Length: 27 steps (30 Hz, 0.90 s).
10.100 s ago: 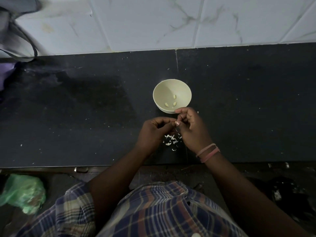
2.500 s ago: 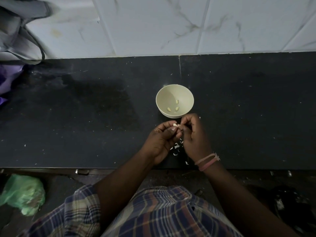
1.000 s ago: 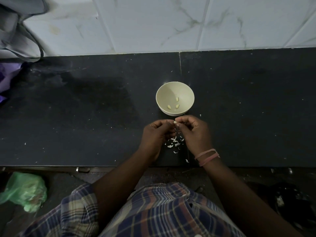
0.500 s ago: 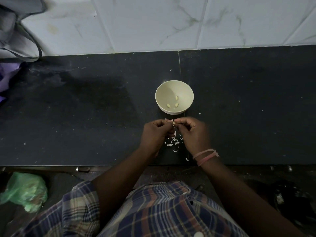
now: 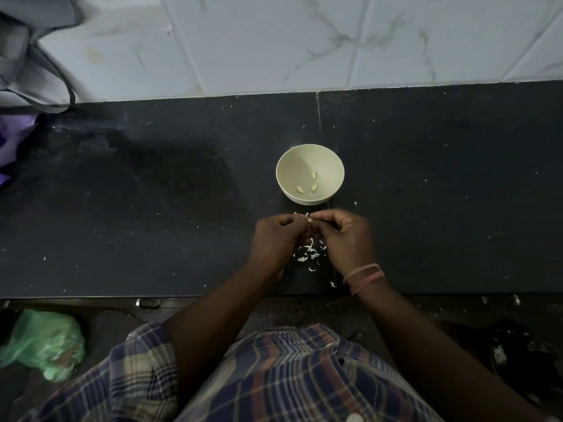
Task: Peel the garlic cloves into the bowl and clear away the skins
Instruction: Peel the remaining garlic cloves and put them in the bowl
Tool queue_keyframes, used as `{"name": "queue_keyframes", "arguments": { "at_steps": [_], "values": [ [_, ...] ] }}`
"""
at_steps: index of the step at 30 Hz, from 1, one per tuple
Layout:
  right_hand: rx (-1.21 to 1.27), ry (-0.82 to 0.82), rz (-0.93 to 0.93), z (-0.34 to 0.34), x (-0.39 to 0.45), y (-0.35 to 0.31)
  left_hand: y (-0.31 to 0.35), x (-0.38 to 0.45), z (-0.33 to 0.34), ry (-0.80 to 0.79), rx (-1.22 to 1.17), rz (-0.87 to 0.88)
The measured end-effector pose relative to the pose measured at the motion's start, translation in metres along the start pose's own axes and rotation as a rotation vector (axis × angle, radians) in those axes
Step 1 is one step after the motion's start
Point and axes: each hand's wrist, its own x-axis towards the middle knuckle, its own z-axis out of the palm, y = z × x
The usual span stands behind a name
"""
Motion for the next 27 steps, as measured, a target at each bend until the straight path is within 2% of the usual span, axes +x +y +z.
{"name": "queue_keyframes", "arguments": {
  "at_steps": [5,10,16,22,27],
  "values": [
    [0.038,0.007,-0.006,-0.001,0.0,0.0,0.006,-0.001,0.002,-0.018,-0.101,-0.029],
    [-0.073,0.042,-0.116,0.003,-0.002,0.005,0.003,-0.003,0.002,0.012,-0.047,-0.015],
    [0.032,-0.039,0.04,0.002,-0.001,0.005,0.007,-0.002,0.003,-0.021,-0.075,-0.006],
    [0.3,-0.029,0.224,0.003,0.0,0.008,0.006,-0.003,0.002,-0.085,-0.191,-0.069],
    [0.417,-0.016,0.299,0.003,-0.001,0.01,-0.001,0.001,-0.002,0.022,-0.258,-0.126]
  ]
}}
